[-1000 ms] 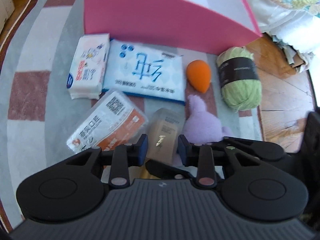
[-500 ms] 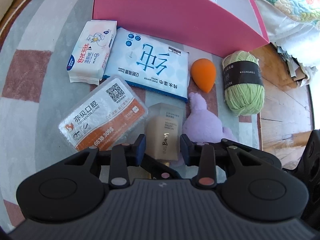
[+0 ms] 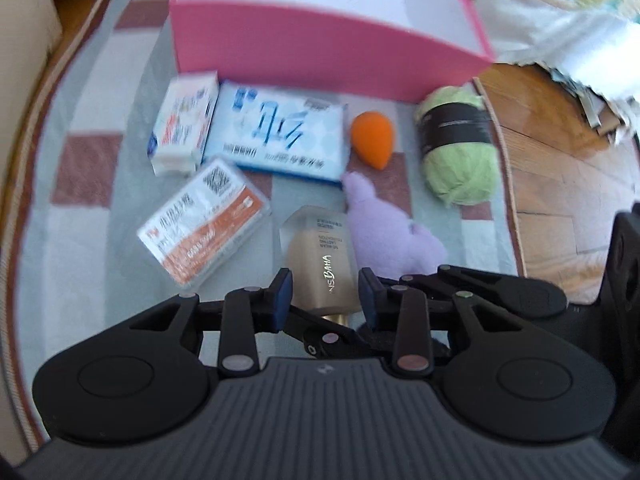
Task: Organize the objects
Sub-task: 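Lift the foundation bottle with the left gripper and carry it over the pink box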
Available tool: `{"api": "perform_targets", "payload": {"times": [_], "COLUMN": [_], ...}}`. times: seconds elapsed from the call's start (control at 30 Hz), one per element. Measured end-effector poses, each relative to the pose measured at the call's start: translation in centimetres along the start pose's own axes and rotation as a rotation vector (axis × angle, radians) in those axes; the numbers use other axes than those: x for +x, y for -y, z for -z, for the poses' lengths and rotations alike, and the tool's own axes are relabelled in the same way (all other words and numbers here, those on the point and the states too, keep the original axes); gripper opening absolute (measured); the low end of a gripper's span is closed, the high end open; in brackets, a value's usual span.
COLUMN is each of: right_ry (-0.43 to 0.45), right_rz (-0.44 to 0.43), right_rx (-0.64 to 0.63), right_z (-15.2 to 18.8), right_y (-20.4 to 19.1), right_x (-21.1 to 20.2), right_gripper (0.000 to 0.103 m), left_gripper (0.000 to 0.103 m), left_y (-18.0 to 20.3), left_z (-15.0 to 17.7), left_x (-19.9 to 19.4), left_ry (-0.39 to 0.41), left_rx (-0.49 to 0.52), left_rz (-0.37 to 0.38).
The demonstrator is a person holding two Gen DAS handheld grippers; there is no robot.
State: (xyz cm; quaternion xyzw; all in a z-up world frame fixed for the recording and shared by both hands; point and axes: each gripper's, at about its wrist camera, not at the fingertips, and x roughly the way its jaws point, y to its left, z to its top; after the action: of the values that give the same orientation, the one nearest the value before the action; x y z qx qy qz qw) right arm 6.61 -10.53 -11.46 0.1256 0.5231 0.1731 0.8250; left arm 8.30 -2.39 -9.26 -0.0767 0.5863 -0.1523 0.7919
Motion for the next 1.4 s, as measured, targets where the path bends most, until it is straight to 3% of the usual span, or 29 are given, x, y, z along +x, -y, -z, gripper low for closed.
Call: {"api": "perform_targets", "payload": {"times": [0.4,0.63,0.9,1.0,1.4], "right_ry": [0.186,0.262,0.205,0.185,0.118], "right_rz": [-0.059,-0.027,0.066,0.093,0.26], "right_rx": [-0.011,-0.035,-0.026,-0.026,-0.011], "right_z": [-3.5,-8.4,-15.4,-17.5,-23.4], "right_y": [-1.0,-0.3,4.2,6.1,11.2], "right_x": [-9.2,-13.5,-11.7,-9.4,0.4], "right_gripper": [0.048,0.048,0.048,0.048,0.047], "left_gripper": [0.034,0.034,0.032,0.031,0.032], "left_y": [5.4,7.7,7.9,8.2,3.8], "left_z": [-4.5,-10.7,-18.0,-20.3,-27.6], "left_x": [-9.1,-11.2,-5.7,-2.8,8.6], "left_ry": [0.134,0.202,0.174,0.167,0.112], "left_rx": [0.139,0.185,0.13,0.139,0.032], "left_rz": [0.004,0.049,0.145,0.118,0.193]}}
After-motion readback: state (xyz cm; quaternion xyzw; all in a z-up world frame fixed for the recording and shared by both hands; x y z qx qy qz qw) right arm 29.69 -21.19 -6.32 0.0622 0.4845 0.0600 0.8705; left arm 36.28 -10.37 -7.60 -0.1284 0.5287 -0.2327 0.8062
